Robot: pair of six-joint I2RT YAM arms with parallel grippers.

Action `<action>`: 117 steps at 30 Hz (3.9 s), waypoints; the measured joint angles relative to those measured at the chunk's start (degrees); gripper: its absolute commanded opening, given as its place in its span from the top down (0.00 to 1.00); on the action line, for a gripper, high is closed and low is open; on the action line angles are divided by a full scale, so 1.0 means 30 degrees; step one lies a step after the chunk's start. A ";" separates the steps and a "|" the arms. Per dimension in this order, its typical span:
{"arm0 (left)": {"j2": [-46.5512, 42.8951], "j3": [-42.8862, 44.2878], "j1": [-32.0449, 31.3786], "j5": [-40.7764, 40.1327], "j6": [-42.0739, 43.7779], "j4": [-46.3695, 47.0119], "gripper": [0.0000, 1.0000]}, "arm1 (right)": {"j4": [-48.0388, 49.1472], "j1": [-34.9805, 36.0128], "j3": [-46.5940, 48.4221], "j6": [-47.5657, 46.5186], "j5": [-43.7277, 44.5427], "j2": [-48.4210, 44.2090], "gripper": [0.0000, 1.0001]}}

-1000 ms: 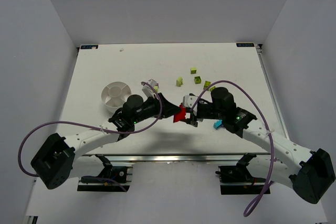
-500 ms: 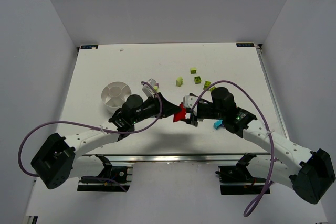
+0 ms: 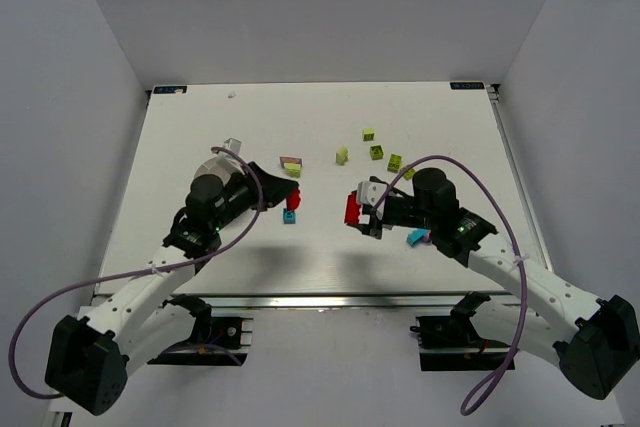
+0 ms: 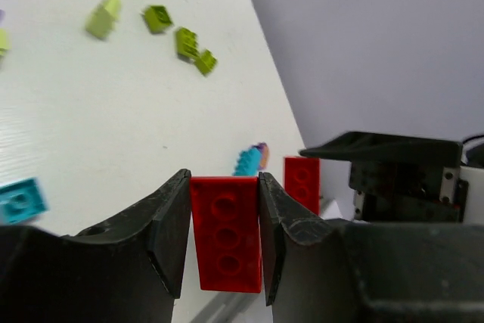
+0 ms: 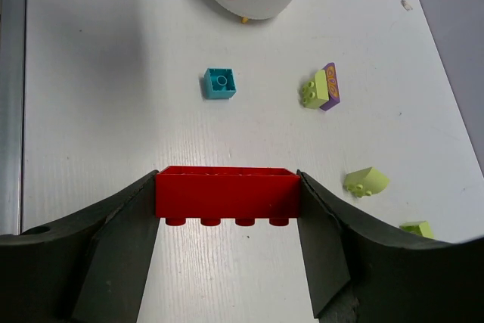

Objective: Sort the legos into containers by color

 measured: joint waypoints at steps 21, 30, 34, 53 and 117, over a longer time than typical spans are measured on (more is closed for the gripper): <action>0.1392 0.8160 0.6462 -1.5839 0.6914 -1.3799 1.00 | 0.0772 -0.0095 -0.0270 0.0058 -0.0138 0.0583 1.00; 0.3861 0.7606 1.0404 -1.2932 0.9311 -1.0739 1.00 | 0.1151 -0.0095 -0.0270 0.0044 -0.0423 0.0670 1.00; 0.4860 0.6710 1.0637 -1.1278 1.0717 -0.8429 1.00 | 0.1282 -0.0124 -0.0415 -0.0015 -0.0481 0.0670 1.00; 0.6477 0.4954 1.0622 -0.8189 1.2728 -0.4291 0.96 | 0.1348 -0.0576 -0.0554 0.0000 -0.0488 0.0874 1.00; -0.1348 0.1807 0.6426 0.0925 0.3592 -0.5289 0.26 | 0.0036 -0.0386 0.0270 -0.2098 -0.4626 0.2040 1.00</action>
